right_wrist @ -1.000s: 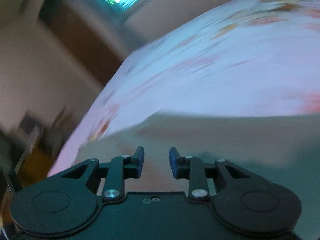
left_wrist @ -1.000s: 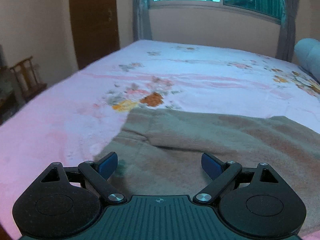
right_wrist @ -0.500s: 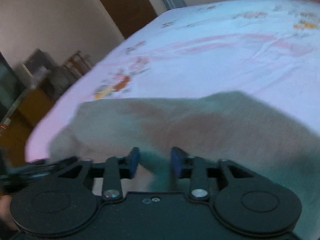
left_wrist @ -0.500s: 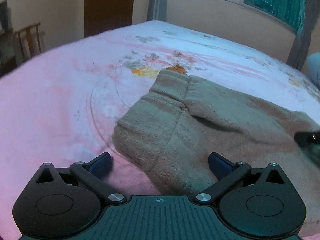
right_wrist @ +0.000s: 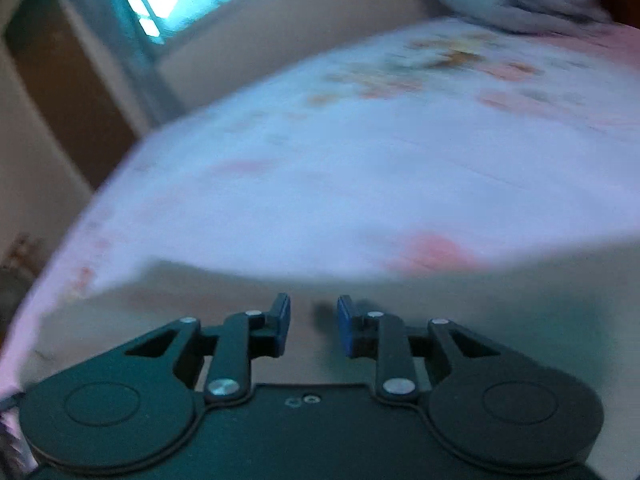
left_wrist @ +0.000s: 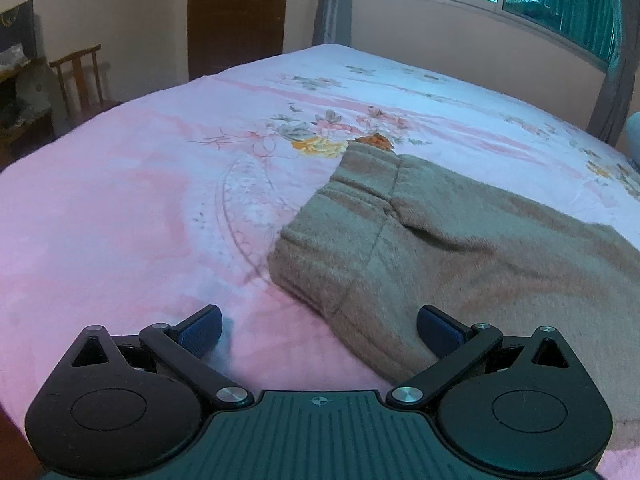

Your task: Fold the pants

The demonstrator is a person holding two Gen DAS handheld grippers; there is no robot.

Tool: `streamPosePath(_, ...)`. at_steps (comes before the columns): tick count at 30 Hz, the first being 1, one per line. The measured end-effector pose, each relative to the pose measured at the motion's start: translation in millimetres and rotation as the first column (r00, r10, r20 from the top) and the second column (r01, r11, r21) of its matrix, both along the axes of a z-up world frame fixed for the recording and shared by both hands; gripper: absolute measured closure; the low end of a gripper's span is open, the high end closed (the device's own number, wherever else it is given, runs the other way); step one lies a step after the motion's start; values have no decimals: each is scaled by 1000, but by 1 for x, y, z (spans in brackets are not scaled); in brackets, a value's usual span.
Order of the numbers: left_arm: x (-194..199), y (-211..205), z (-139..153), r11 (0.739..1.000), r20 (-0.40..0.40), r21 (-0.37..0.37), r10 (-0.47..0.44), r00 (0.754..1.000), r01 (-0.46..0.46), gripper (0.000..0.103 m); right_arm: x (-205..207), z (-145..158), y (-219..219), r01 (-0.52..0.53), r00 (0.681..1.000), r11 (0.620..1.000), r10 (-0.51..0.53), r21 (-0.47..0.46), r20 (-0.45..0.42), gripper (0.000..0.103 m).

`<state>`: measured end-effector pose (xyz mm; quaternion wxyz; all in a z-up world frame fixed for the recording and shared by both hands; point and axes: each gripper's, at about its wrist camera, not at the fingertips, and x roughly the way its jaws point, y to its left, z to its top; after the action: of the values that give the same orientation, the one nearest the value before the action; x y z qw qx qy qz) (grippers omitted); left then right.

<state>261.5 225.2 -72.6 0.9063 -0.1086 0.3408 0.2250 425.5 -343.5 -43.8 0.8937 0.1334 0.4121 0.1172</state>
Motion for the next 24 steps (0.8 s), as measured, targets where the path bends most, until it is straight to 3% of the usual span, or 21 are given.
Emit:
streamPosePath(1,-2,-2,1,1000,-1,2,2,1000,-2,0,-6,-8,-12,23,999,999,-25,-34,-34,98)
streamPosePath(3,-9,-6,5,1000,-6,10,9,1000,-9,0,-26,-12,-49,72,997,995,-74,-65,-27,102)
streamPosePath(5,-15,-11,13,999,6,29,13,1000,-13,0,-48,1,-85,171,985,984,-171,-58,1,87)
streamPosePath(6,-17,-16,20,999,23,42,8,1000,-9,0,-59,8,-98,221,975,974,-219,-51,41,74)
streamPosePath(9,-18,-39,36,997,85,66,-40,996,34,0,-104,28,-153,363,918,931,-365,40,154,57)
streamPosePath(12,-4,-71,42,989,91,91,-121,989,113,0,-139,26,-208,515,828,834,-544,198,135,56)
streamPosePath(15,13,-100,36,982,60,95,-170,984,164,0,-164,3,-258,603,752,699,-658,385,17,58)
streamPosePath(18,28,-117,14,977,-48,88,-192,980,196,0,-181,-21,-283,629,718,592,-691,504,-83,58)
streamPosePath(20,26,-121,1,975,-39,108,-189,981,192,0,-182,-37,-293,636,709,528,-687,563,-157,61)
streamPosePath(24,26,-121,0,975,-30,109,-192,981,194,0,-182,-45,-303,625,707,488,-684,609,-178,64)
